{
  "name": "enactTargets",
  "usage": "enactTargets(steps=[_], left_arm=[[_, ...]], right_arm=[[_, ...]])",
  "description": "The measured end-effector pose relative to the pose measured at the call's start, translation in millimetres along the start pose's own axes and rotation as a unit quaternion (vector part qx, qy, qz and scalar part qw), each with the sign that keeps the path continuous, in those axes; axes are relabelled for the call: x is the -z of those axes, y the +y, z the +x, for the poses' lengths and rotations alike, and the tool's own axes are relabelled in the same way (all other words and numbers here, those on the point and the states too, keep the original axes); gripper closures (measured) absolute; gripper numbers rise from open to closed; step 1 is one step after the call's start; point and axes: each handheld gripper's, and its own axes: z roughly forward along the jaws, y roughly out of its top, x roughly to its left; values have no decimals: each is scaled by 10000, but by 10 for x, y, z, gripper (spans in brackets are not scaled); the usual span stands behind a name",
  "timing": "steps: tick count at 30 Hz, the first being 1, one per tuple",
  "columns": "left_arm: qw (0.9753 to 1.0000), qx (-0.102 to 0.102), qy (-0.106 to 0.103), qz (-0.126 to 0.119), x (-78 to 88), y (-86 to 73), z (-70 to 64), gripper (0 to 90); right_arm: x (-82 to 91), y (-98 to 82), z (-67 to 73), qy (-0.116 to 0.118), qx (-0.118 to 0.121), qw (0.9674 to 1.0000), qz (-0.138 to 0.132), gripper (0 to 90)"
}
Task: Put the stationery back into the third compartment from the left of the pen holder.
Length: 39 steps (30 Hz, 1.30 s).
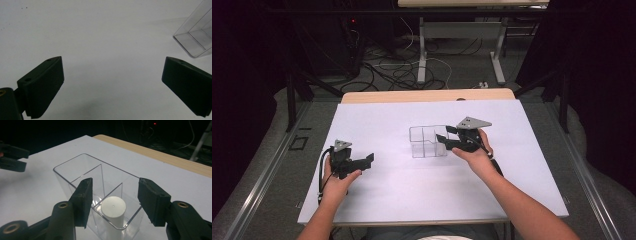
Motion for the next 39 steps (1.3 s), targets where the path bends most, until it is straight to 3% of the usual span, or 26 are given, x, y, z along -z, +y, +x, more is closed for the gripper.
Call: enactTargets(steps=[3, 7, 12, 15, 19, 21, 25, 28, 39], left_arm=[[10000, -10, -14, 30, 3, 3, -4, 40], [10000, -27, -15, 42, 4, 4, 1, 41], [10000, 2, -7, 41, 0, -2, 3, 40], [10000, -10, -6, 45, -1, -1, -1, 41], [10000, -12, -7, 59, -2, -2, -3, 40], [10000, 13, -7, 44, -3, -2, -3, 40], [10000, 26, -3, 35, 0, -2, 2, 40], [10000, 26, 8, 35, 1, -4, 9, 40], [9999, 91, 59, 6, 12, -4, 27, 40]], right_arm=[[33, -3, -13, 32, 111, 9999, 42, 454], [87, -22, -28, -27, -17, 9999, 150, 384], [171, -51, -99, -262, -126, 9994, 212, 229], [228, -63, -159, -423, -201, 9981, 400, 157], [317, -102, -215, -698, 78, 9959, 569, 78], [359, -119, -246, -820, -21, 9953, 518, 7], [467, -147, -305, -972, -38, 9943, 441, 0], [546, -166, -346, -1071, -209, 9936, 307, 0], [832, -323, -574, -1363, -456, 9888, 399, 0]])
